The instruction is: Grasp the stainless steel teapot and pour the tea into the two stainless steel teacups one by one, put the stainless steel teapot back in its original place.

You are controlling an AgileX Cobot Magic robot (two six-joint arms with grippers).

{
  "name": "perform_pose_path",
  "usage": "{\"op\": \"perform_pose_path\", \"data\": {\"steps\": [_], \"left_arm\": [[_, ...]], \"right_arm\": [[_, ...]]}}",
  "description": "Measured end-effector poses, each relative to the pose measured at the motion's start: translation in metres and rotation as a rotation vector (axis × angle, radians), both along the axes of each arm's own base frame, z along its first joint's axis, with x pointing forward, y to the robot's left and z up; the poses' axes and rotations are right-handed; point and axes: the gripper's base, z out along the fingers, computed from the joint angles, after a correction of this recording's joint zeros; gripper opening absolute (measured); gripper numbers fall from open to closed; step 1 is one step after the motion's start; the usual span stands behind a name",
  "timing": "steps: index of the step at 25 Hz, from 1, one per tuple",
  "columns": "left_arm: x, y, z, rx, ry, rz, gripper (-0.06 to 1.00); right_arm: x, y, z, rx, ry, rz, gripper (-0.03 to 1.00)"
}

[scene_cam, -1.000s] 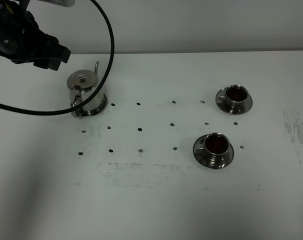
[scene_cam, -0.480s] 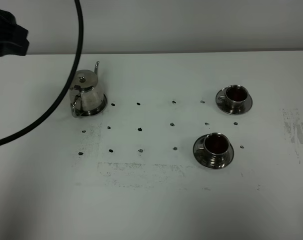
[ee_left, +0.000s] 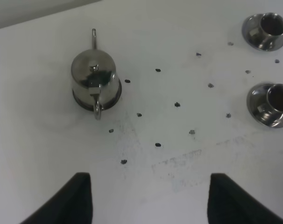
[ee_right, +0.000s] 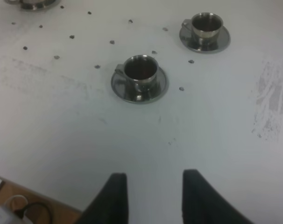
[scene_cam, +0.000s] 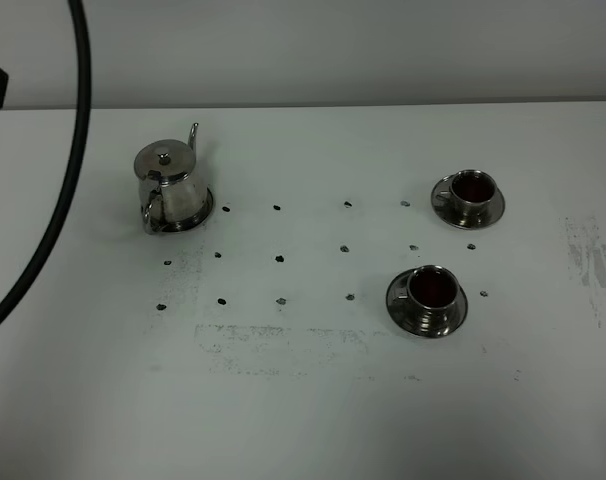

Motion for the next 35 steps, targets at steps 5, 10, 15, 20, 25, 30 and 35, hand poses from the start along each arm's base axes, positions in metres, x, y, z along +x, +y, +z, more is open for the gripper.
{"op": "perform_pose_path", "data": {"steps": [5, 10, 15, 20, 25, 30, 35], "left_arm": [[-0.056, 0.014, -0.027, -0.004, 0.019, 0.018, 0.54], [-0.111, 0.030, -0.098, -0.010, 0.114, 0.080, 0.54], [-0.145, 0.043, -0.152, -0.011, 0.138, 0.188, 0.54], [-0.156, 0.050, -0.176, 0.003, 0.051, 0.254, 0.54], [-0.163, 0.054, -0.199, 0.019, 0.007, 0.291, 0.54], [-0.171, 0.055, -0.203, 0.015, -0.028, 0.292, 0.54], [-0.182, 0.055, -0.203, 0.002, -0.104, 0.302, 0.54]], "right_arm": [[0.000, 0.000, 0.000, 0.000, 0.000, 0.000, 0.30], [0.000, 0.000, 0.000, 0.000, 0.000, 0.000, 0.30], [0.000, 0.000, 0.000, 0.000, 0.000, 0.000, 0.30], [0.000, 0.000, 0.000, 0.000, 0.000, 0.000, 0.30], [0.000, 0.000, 0.000, 0.000, 0.000, 0.000, 0.30], [0.000, 0.000, 0.000, 0.000, 0.000, 0.000, 0.30], [0.000, 0.000, 0.000, 0.000, 0.000, 0.000, 0.30]]}}
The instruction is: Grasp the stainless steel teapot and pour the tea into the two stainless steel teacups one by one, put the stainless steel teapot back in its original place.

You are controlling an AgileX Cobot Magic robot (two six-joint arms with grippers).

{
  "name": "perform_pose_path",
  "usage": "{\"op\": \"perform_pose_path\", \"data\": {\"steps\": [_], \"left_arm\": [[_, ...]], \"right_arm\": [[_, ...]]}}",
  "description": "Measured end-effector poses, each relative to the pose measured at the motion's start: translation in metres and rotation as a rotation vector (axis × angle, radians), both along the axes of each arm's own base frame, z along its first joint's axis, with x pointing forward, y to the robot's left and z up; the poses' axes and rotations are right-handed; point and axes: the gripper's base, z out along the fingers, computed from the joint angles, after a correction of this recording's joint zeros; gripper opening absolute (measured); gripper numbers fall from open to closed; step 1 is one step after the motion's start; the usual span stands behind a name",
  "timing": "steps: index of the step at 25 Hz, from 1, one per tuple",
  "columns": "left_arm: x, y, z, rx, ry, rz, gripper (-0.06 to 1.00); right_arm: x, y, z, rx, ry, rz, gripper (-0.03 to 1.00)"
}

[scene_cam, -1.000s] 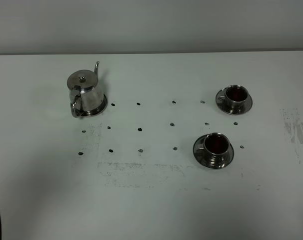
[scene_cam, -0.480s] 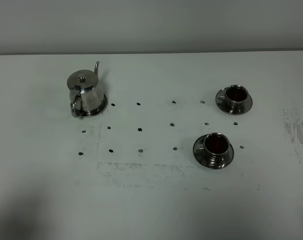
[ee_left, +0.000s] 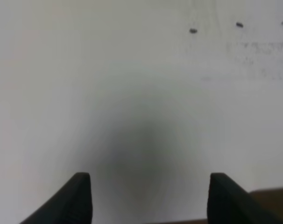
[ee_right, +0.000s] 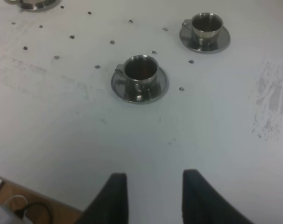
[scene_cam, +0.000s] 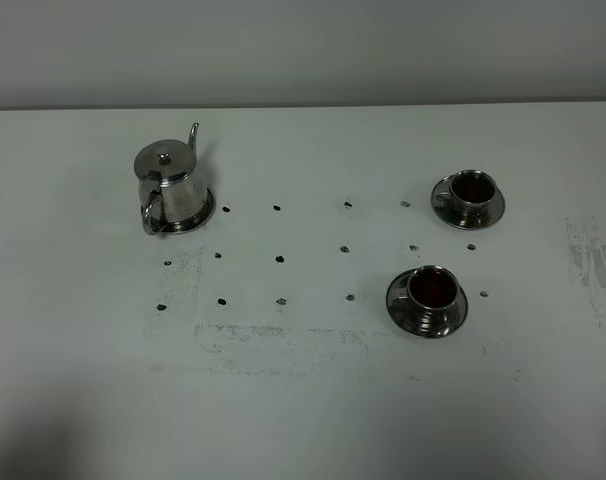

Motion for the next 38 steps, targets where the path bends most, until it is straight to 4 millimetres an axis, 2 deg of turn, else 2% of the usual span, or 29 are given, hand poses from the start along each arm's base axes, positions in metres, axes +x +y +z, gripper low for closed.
{"op": "perform_pose_path", "data": {"steps": [11, 23, 29, 38], "left_arm": [[-0.018, 0.001, 0.000, -0.003, -0.130, 0.005, 0.54], [-0.018, 0.001, 0.000, -0.003, -0.131, 0.005, 0.54], [-0.018, 0.001, 0.000, -0.003, -0.131, 0.005, 0.54], [-0.019, 0.001, 0.000, -0.003, -0.129, 0.005, 0.54]], "right_arm": [[0.000, 0.000, 0.000, 0.000, 0.000, 0.000, 0.30], [0.000, 0.000, 0.000, 0.000, 0.000, -0.004, 0.30], [0.001, 0.001, 0.000, 0.001, 0.000, -0.112, 0.30], [0.001, 0.001, 0.000, 0.001, 0.000, -0.124, 0.30]]}}
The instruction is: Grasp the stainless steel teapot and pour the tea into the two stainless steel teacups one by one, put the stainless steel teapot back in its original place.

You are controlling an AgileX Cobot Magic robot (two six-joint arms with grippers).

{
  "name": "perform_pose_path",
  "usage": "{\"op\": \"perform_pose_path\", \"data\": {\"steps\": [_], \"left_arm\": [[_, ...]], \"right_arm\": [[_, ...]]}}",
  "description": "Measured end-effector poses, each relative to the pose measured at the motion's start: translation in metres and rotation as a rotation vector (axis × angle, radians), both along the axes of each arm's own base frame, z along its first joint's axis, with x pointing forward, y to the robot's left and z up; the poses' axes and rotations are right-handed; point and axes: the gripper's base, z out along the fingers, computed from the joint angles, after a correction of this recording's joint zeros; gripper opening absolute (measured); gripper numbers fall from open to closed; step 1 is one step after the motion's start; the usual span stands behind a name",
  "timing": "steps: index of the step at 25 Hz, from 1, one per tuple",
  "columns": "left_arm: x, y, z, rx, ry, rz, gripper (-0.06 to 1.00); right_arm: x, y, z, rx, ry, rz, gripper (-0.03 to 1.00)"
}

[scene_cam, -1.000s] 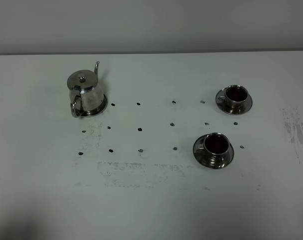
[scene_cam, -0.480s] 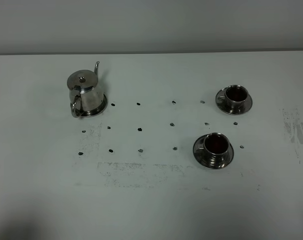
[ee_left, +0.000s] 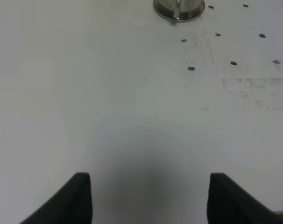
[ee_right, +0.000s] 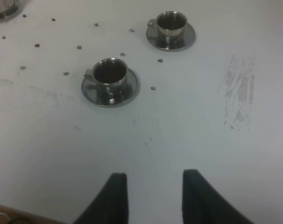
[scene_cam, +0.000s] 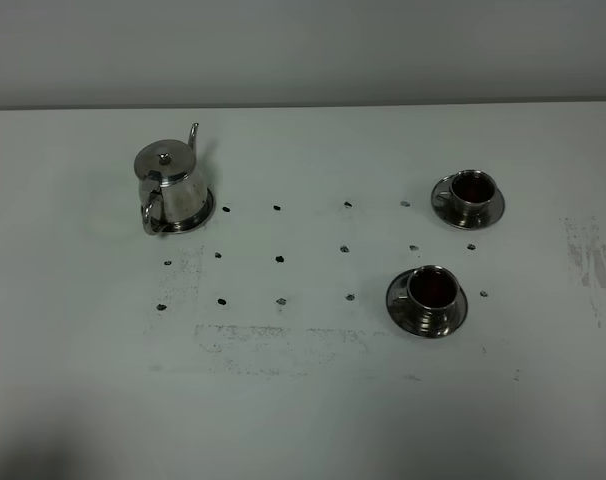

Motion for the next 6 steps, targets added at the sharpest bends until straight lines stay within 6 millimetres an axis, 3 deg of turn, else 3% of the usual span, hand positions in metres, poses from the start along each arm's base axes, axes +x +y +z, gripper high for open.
{"op": "perform_pose_path", "data": {"steps": [6], "left_arm": [[0.0000, 0.0000, 0.0000, 0.000, 0.000, 0.000, 0.54]], "right_arm": [[0.0000, 0.0000, 0.0000, 0.001, 0.000, 0.000, 0.30]]}}
